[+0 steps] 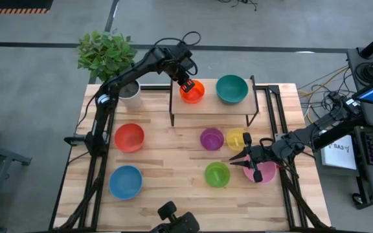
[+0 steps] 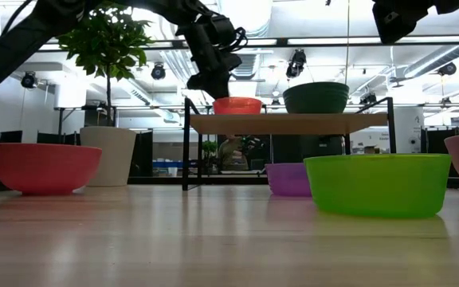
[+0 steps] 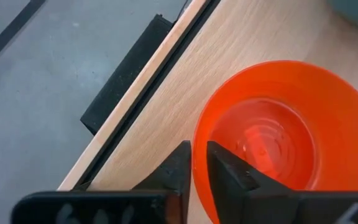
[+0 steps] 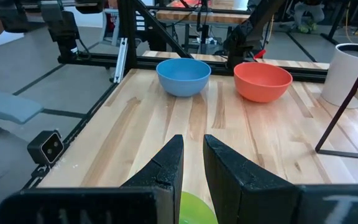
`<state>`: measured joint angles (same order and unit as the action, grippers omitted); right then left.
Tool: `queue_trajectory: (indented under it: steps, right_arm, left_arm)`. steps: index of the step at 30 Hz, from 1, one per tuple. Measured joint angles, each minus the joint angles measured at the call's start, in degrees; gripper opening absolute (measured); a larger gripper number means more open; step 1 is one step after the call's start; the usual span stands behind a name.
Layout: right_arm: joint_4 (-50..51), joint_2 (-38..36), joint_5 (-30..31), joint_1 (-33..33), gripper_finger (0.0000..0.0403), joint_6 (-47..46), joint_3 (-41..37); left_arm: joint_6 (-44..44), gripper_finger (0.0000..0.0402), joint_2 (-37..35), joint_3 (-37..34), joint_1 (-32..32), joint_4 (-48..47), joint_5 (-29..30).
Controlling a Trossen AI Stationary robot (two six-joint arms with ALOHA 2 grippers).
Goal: Place and stack bowls onto a shelf
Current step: Put the small orange bowl on the shelf, then stack the small green bowl on top of the small orange bowl on the shelf
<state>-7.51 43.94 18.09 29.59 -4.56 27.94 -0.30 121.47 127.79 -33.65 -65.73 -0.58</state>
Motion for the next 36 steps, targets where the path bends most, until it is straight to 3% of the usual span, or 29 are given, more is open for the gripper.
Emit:
queue_trajectory:
  steps: [7, 11, 19, 24, 31, 36]
  right_arm:
    - [0.00, 0.00, 0.38, 0.00, 0.0052, -0.94, 0.00]
    - [-0.01, 0.00, 4.95, 0.02, 0.0052, -3.96, 0.00]
    - [-0.68, 2.97, 9.85, 0.02, 0.0052, -8.72, -0.02]
    - [-3.61, 8.58, 12.89, 0.00, 0.0052, -12.18, -0.04]
    - [-5.09, 15.59, 13.66, -1.38, 0.0052, -17.39, 3.78]
    - [-1.84, 18.57, 13.41, -4.31, 0.0052, -17.98, 8.58]
  left_arm:
    - [1.32, 0.0089, -1.19, 0.45, 0.41, -2.42, 0.00]
    - [2.34, 0.0099, -4.84, 1.14, 2.36, -3.57, 0.00]
    - [4.36, 0.0100, -15.16, -4.41, 12.86, 0.43, -0.03]
    - [4.36, 0.0100, -24.50, -18.60, 22.84, 10.13, -0.04]
    - [1.06, 0.0100, -41.83, -47.35, 36.13, 34.57, 0.23]
    - [0.53, 0.0100, -53.07, -64.52, 43.36, 49.62, 8.29]
